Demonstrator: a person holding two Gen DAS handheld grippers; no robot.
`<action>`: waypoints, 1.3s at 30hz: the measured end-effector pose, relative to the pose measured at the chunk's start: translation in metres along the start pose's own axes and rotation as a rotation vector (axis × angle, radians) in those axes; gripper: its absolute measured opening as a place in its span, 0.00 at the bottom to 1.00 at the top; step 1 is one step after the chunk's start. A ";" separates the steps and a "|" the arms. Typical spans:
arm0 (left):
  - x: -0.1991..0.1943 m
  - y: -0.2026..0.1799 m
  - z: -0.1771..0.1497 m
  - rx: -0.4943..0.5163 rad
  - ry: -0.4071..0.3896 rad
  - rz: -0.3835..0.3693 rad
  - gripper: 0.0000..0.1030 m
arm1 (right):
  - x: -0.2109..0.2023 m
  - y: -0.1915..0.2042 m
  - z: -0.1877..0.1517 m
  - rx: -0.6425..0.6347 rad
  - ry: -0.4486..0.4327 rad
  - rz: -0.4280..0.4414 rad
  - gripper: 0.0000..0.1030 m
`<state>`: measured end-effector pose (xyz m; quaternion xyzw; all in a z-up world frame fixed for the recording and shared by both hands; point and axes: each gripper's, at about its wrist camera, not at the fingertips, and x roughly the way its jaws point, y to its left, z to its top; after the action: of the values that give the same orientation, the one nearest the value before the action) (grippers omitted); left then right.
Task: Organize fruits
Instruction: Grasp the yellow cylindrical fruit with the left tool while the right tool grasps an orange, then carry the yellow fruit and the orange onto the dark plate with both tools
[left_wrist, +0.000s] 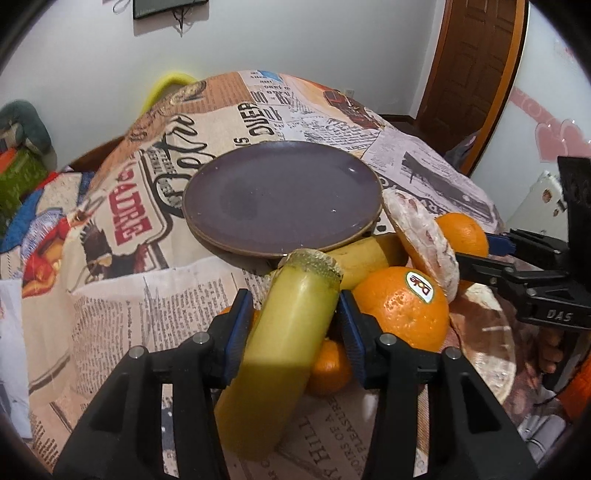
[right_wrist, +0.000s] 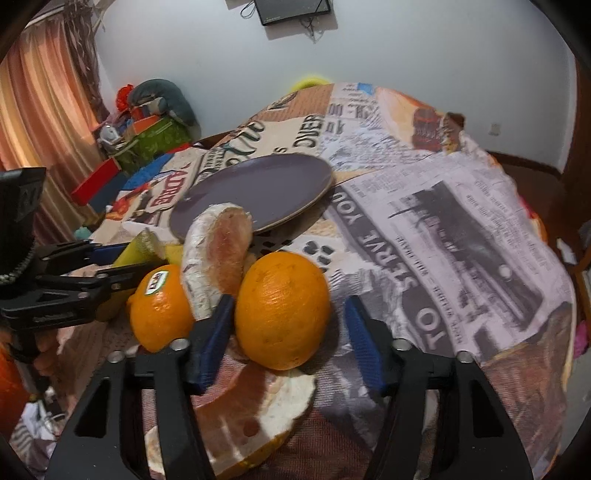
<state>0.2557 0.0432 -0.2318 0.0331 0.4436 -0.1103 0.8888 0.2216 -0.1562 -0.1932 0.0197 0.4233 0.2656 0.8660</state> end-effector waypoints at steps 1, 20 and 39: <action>0.000 -0.002 0.000 0.008 -0.004 0.011 0.45 | 0.000 0.000 0.000 0.006 0.000 0.012 0.47; -0.065 0.000 0.005 -0.027 -0.115 0.034 0.36 | -0.024 0.010 0.007 -0.019 -0.058 0.002 0.46; -0.120 0.011 0.048 -0.113 -0.308 0.012 0.35 | -0.058 0.030 0.054 -0.083 -0.228 -0.031 0.46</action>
<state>0.2258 0.0662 -0.1077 -0.0315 0.3072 -0.0834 0.9475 0.2197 -0.1482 -0.1087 0.0071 0.3109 0.2655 0.9126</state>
